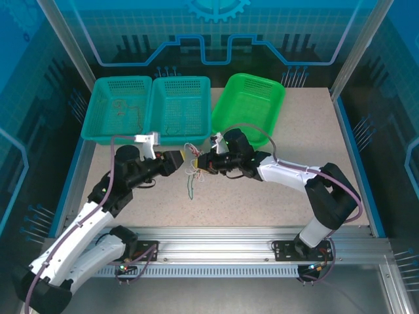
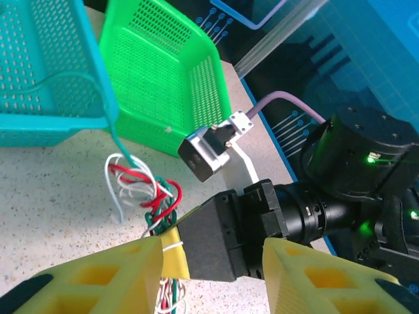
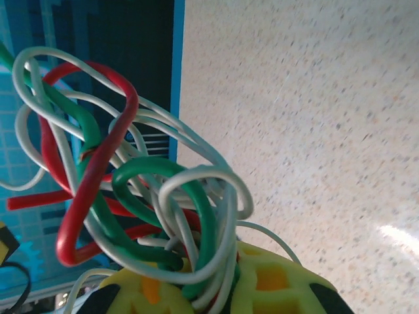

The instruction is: Untangle the cables

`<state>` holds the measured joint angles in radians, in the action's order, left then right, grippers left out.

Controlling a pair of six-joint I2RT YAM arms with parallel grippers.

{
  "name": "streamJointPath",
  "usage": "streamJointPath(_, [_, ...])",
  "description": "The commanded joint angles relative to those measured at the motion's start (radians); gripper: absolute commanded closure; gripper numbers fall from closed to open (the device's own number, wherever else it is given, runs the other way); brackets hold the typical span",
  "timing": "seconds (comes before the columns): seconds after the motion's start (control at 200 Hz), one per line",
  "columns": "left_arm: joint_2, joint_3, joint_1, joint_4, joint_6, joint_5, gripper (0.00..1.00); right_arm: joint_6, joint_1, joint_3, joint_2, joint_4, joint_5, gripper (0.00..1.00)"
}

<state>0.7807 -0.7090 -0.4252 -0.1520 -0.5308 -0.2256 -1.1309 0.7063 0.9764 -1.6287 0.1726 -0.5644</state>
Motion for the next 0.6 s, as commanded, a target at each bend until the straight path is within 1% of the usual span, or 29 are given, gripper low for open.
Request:
streamJointPath(0.0, [0.034,0.005,0.003,-0.01,0.109,-0.023,0.56,-0.053,0.0,0.034,0.044,-0.01,-0.086,1.0])
streamJointPath(0.075, [0.071,-0.015,0.005,-0.044,0.057,0.101,0.55,-0.04,0.003,0.045,0.052,-0.029,-0.092,1.0])
streamJointPath(0.115, [0.09,-0.023,0.006,-0.046,0.034,0.123,0.56,-0.035,0.004,0.049,0.056,-0.035,-0.094,1.0])
streamJointPath(0.145, [0.102,-0.025,0.006,-0.022,0.024,0.099,0.57,-0.035,0.006,0.047,0.059,-0.037,-0.094,1.0])
streamJointPath(0.225, [0.133,-0.01,0.007,0.1,-0.01,-0.031,0.6,-0.034,0.01,0.048,0.067,-0.037,-0.096,1.0])
streamJointPath(0.285, [0.164,-0.002,0.007,0.156,-0.037,-0.081,0.63,-0.033,0.016,0.051,0.067,-0.034,-0.102,1.0])
streamJointPath(0.35, [0.194,-0.005,0.006,0.168,-0.047,-0.086,0.64,-0.032,0.024,0.059,0.065,-0.03,-0.113,1.0])
streamJointPath(0.45, [0.206,0.007,0.006,0.2,-0.07,-0.072,0.61,-0.022,0.035,0.073,0.064,-0.039,-0.118,1.0])
streamJointPath(0.49, [0.206,0.012,0.007,0.214,-0.08,-0.068,0.62,-0.021,0.039,0.075,0.064,-0.041,-0.121,1.0])
streamJointPath(0.535, [0.209,0.01,0.006,0.206,-0.083,-0.054,0.68,-0.02,0.041,0.079,0.064,-0.038,-0.125,1.0])
streamJointPath(0.56, [0.21,0.007,0.006,0.192,-0.085,-0.039,0.73,-0.021,0.042,0.081,0.064,-0.036,-0.127,1.0])
streamJointPath(0.595, [0.21,0.004,0.006,0.172,-0.086,-0.015,0.83,-0.023,0.044,0.082,0.064,-0.035,-0.127,1.0])
